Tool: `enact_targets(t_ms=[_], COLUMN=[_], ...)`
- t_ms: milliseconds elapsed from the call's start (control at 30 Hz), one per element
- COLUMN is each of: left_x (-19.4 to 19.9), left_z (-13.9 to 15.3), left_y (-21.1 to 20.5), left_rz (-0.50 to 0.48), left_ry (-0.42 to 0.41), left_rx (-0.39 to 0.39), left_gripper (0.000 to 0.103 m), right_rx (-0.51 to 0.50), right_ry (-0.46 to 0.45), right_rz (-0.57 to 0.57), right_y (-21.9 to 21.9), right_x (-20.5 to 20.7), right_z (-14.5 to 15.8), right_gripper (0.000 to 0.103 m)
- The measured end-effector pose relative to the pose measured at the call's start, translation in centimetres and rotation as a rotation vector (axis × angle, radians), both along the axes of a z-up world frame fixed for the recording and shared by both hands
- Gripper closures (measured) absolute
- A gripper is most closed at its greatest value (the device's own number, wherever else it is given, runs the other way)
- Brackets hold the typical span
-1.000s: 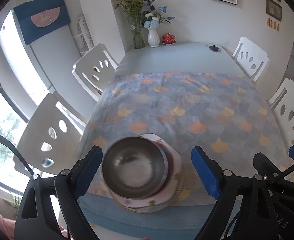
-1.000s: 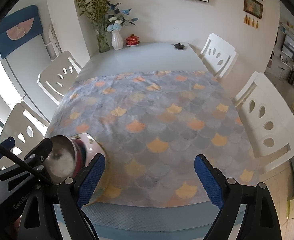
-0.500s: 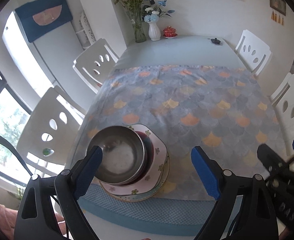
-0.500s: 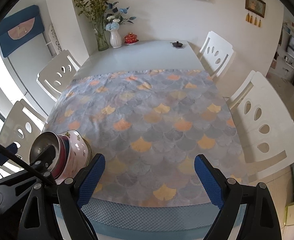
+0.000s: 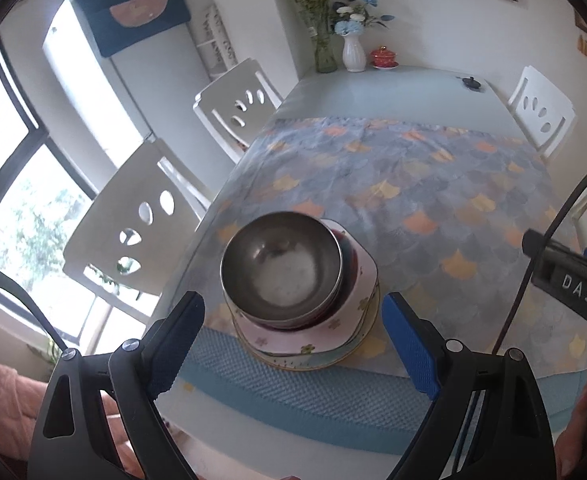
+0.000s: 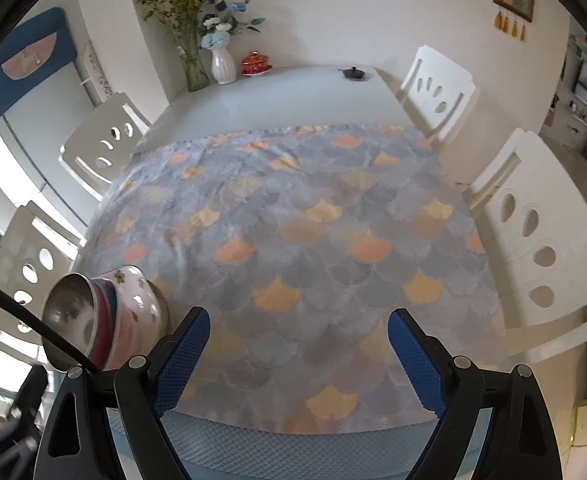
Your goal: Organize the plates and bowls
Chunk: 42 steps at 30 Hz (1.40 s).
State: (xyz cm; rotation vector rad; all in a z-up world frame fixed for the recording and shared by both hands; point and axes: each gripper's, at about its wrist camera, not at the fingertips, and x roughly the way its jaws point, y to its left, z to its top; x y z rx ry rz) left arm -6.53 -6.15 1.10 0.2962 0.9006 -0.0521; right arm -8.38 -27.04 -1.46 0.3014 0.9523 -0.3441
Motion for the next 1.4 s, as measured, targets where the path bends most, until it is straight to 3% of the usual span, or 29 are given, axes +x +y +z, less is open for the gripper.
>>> enact_targets(t_ms=[167, 300, 667, 1067, 1400], left_x=[0.2, 0.4, 1.5, 1.8, -0.5], left_z=[0.6, 1.0, 0.4, -0.3, 0.6], left_y=[-0.9, -2.3, -6.8, -7.4, -6.8], left_rz=[-0.022, -0.066, -0.211, -0.216, -0.184], left_ry=[-0.012, -0.009, 0.036, 0.048, -0.118], left_rx=[-0.019, -0.048, -0.086, -0.081, -0.018], left_gripper=[0.013, 0.013, 0.013, 0.013, 0.013], right_rx=[-0.07, -0.06, -0.115, -0.141, -0.13], right_ry=[-0.044, -0.04, -0.006, 0.018, 0.022], right_rz=[0.031, 0.019, -0.093, -0.113, -0.068], right_y=[1.0, 0.3, -2.0, -2.3, -1.3], right_x=[-0.7, -1.1, -3.4, -4.1, -4.4], right_z=[1.4, 1.8, 2.1, 1.6, 0.6], right_gripper=[0.013, 0.013, 0.014, 0.014, 0.014])
